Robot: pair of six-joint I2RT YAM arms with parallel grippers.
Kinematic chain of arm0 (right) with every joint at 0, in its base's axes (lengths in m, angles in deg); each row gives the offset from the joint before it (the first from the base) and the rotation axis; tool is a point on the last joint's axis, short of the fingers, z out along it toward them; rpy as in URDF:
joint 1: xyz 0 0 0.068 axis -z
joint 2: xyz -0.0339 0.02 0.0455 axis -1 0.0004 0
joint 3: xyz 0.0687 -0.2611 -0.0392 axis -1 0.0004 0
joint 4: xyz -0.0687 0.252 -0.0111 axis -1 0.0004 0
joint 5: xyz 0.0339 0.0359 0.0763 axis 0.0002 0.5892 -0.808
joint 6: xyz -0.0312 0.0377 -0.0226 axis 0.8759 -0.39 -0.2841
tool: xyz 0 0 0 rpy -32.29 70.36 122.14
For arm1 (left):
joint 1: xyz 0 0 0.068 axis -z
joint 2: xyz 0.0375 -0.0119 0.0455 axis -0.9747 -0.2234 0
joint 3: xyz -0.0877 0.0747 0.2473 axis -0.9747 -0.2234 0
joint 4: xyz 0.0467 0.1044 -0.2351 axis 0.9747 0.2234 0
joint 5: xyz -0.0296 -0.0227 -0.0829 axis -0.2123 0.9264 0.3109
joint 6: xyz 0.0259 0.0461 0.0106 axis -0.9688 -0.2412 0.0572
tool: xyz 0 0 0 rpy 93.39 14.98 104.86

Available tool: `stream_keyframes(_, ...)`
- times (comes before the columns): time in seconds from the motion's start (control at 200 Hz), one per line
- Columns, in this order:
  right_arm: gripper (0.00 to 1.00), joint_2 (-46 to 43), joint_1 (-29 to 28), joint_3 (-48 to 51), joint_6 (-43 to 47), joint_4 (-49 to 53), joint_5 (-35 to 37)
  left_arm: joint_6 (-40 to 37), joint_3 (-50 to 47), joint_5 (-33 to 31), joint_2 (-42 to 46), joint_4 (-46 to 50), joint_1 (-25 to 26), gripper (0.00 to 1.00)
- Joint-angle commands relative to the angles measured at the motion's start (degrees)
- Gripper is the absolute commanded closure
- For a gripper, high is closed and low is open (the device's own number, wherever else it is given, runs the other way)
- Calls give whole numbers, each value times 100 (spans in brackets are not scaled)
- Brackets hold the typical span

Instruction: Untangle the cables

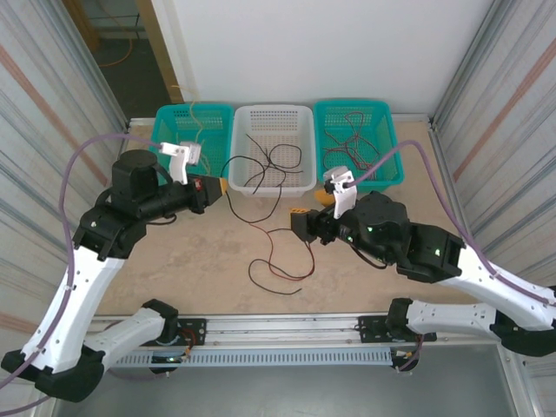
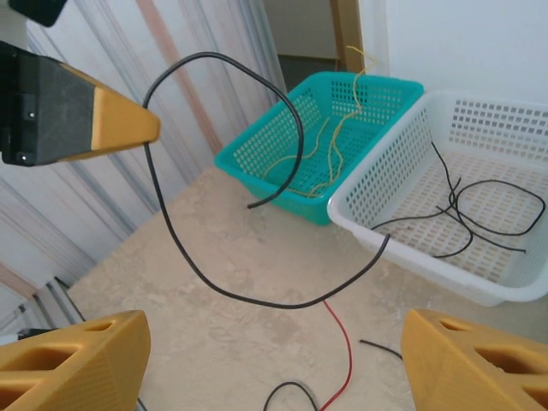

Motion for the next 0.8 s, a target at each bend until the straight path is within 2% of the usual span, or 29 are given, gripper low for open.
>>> stream_keyframes(0.0,25,484,31,37,-31,-7,-199,40,-62,386,-91,-249,-43,100)
stream_keyframes(0.281,33,1734,66,-342,-4,-601,-772,461,-389,986,-60,-870,-43,100)
stream_keyframes(0.431,37,2078,153,-504,33,-717,-876,593,-492,1094,-32,-1030,-38,100)
stream_keyframes(0.541,41,2098,251,-351,-61,-1023,-1208,642,-540,1180,-45,-1108,-43,100)
stream_keyframes(0.641,49,2099,278,-265,-152,-1224,-1379,700,-627,1229,-59,-1217,-43,100)
stream_keyframes(0.797,71,2158,304,-223,-258,-1286,-1466,798,-773,1241,-68,-1380,-43,100)
